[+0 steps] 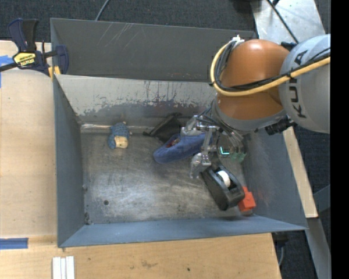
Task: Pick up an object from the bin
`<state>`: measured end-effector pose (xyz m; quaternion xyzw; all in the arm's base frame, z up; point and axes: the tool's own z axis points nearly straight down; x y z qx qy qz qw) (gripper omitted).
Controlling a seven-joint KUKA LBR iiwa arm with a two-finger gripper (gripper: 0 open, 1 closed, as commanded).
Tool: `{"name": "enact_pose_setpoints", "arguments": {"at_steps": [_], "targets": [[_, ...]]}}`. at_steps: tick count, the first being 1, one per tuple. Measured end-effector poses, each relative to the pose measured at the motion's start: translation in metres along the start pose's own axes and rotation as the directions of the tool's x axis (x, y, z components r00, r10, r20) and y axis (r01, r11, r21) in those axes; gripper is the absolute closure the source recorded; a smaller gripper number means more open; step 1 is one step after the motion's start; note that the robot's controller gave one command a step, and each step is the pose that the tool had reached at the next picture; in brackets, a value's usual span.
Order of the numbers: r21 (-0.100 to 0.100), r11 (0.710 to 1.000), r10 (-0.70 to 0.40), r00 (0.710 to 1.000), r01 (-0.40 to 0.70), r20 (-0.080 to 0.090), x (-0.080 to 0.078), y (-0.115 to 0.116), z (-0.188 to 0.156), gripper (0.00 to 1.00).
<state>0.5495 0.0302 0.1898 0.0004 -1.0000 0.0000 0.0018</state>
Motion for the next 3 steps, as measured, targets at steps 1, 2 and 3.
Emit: {"name": "enact_pose_setpoints", "arguments": {"at_steps": [1,2,3], "targets": [[-0.002,0.999,0.038,0.999,-0.038,0.011,-0.054,0.021,0.116,0.0],[-0.004,0.999,0.039,0.999,-0.039,0.027,-0.058,0.021,0.109,1.0],[0.0,1.0,-0.027,1.0,0.027,0.015,-0.043,0.023,-0.039,1.0]]}}
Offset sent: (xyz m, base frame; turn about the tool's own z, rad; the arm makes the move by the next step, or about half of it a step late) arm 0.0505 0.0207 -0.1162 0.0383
